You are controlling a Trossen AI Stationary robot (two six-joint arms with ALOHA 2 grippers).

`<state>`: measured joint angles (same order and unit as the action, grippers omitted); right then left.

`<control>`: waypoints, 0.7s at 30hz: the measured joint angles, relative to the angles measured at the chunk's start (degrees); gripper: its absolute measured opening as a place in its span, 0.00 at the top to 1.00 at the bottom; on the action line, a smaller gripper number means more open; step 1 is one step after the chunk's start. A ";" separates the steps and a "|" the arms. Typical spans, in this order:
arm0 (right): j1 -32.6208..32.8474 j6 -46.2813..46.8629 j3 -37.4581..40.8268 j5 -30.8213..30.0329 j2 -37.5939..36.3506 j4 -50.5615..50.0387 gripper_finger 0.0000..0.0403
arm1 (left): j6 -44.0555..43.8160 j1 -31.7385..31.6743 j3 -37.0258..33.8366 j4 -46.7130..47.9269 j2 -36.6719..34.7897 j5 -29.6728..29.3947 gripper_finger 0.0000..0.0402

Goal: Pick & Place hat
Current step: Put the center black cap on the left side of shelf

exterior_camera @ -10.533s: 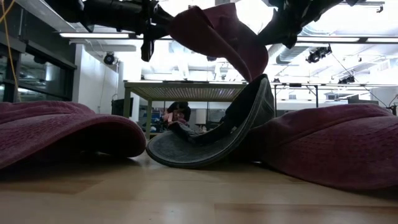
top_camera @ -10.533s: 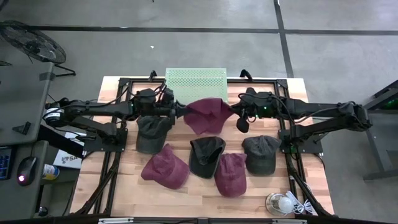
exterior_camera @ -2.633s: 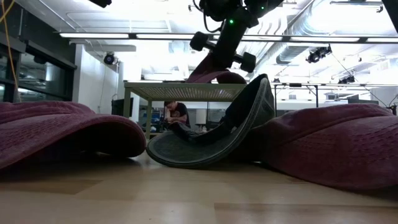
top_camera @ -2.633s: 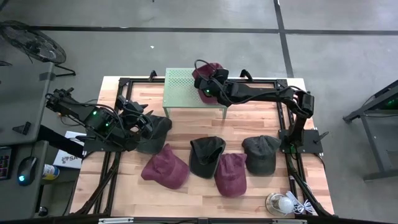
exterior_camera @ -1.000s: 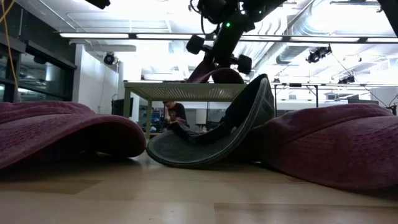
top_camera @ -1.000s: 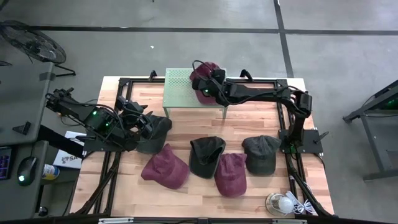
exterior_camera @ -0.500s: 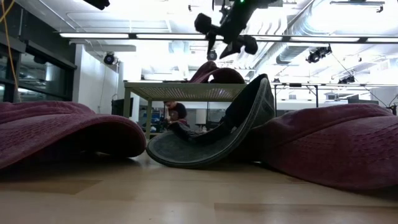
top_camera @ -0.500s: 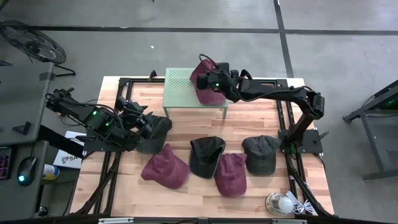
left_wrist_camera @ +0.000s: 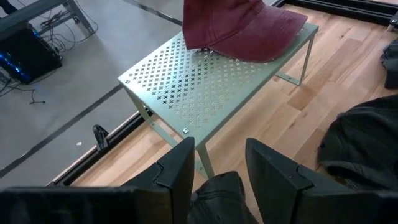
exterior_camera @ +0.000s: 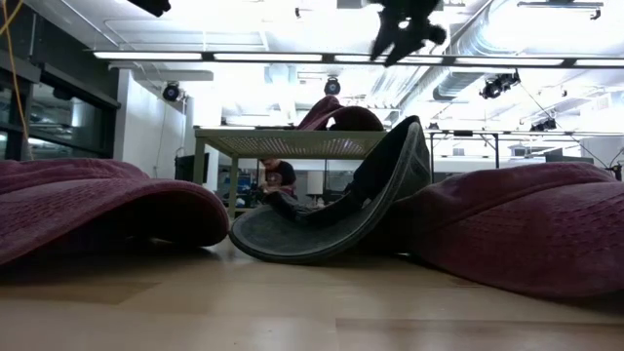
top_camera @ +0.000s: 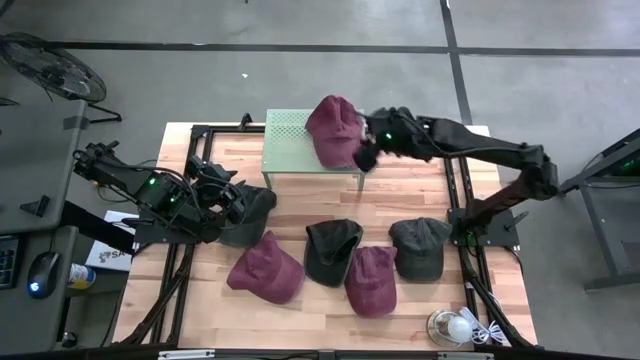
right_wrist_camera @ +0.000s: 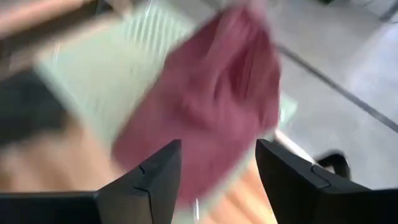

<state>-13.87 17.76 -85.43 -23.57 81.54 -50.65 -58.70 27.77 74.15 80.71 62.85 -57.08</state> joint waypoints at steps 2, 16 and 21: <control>2.05 -0.24 0.00 -0.08 -1.57 -6.96 0.52 | 0.00 -0.01 0.00 -0.02 0.00 0.00 0.65; 28.88 -0.42 0.09 -7.07 -0.43 -23.26 0.52 | -0.11 -0.01 0.07 -0.35 3.51 0.88 0.65; 35.25 -2.88 4.69 -10.37 1.70 -21.66 0.53 | -0.12 0.00 0.07 -1.93 3.84 1.51 0.65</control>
<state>21.38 14.87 -80.73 -33.94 83.24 -72.30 -58.82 27.77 74.22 78.78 66.70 -55.57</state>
